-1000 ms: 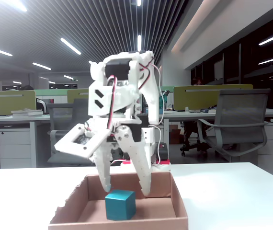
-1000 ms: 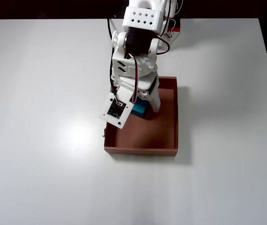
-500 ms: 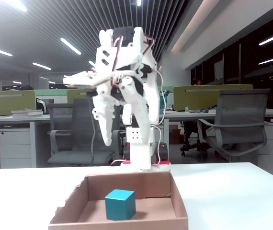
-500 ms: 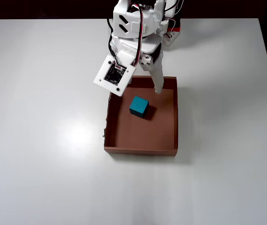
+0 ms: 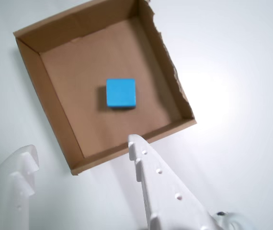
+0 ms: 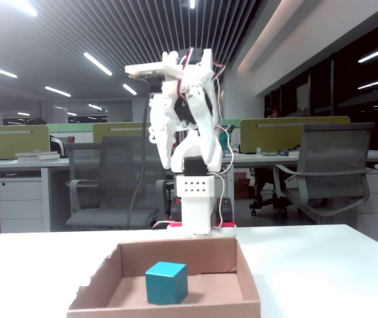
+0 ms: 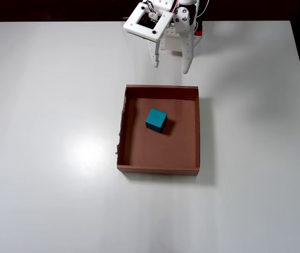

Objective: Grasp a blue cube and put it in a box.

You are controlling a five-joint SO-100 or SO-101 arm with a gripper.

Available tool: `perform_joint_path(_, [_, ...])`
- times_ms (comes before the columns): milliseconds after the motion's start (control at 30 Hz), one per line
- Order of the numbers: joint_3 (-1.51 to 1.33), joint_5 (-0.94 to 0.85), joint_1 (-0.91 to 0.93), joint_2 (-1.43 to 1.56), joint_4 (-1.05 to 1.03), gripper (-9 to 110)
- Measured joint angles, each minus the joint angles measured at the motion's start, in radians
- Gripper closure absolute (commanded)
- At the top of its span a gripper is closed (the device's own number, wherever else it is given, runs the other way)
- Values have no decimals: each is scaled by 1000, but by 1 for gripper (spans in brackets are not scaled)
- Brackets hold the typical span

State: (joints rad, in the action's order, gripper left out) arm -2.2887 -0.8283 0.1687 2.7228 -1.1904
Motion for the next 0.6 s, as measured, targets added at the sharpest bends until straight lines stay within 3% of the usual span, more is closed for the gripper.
perform_joint_path(600, [-472,95,-67,454,5,85])
